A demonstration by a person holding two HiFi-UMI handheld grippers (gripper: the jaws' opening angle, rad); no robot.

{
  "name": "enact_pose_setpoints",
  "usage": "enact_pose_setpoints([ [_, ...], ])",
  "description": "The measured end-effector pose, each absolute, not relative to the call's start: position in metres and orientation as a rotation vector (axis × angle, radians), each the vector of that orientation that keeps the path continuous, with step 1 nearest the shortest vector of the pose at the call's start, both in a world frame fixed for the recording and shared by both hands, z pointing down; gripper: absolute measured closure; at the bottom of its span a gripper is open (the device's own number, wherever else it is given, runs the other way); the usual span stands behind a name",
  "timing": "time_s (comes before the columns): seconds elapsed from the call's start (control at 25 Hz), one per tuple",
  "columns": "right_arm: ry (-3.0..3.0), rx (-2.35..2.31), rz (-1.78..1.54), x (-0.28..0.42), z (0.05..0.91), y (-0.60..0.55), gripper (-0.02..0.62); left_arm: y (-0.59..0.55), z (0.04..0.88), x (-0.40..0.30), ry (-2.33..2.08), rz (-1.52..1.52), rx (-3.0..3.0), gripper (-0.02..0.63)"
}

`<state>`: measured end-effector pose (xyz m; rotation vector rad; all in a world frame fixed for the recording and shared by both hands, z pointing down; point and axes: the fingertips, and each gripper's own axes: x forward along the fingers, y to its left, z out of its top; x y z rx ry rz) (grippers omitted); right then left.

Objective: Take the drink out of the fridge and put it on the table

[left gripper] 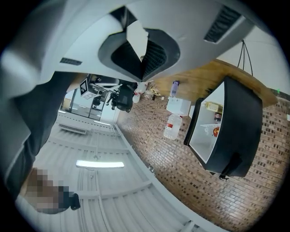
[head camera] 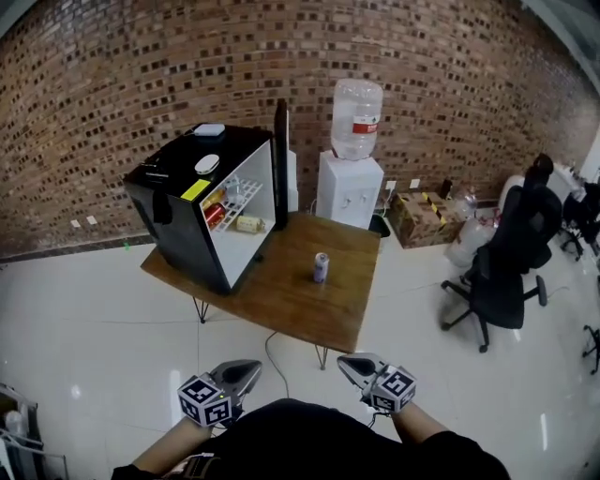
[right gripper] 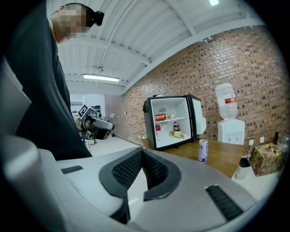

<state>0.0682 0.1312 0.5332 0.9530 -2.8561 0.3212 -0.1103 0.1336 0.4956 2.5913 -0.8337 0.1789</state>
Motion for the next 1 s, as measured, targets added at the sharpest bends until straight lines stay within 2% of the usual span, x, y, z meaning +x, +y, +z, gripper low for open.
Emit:
enact_pose_setpoints([
  [0.28,-2.903,1.072,0.455,0.001,0.526,0.156,0.584,0.159,0.501,-0.164,-0.756,0.220,2.643,0.600],
  [0.68,-2.923,1.054,0.453,0.023,0.494,0.154,0.586,0.144,0.463,-0.165,-0.879,0.104,2.663,0.600],
  [1.0,-2.917,1.008,0.422,0.018,0.494,0.154,0.586,0.146,0.467,-0.170,-0.906,0.116,2.652,0.600],
])
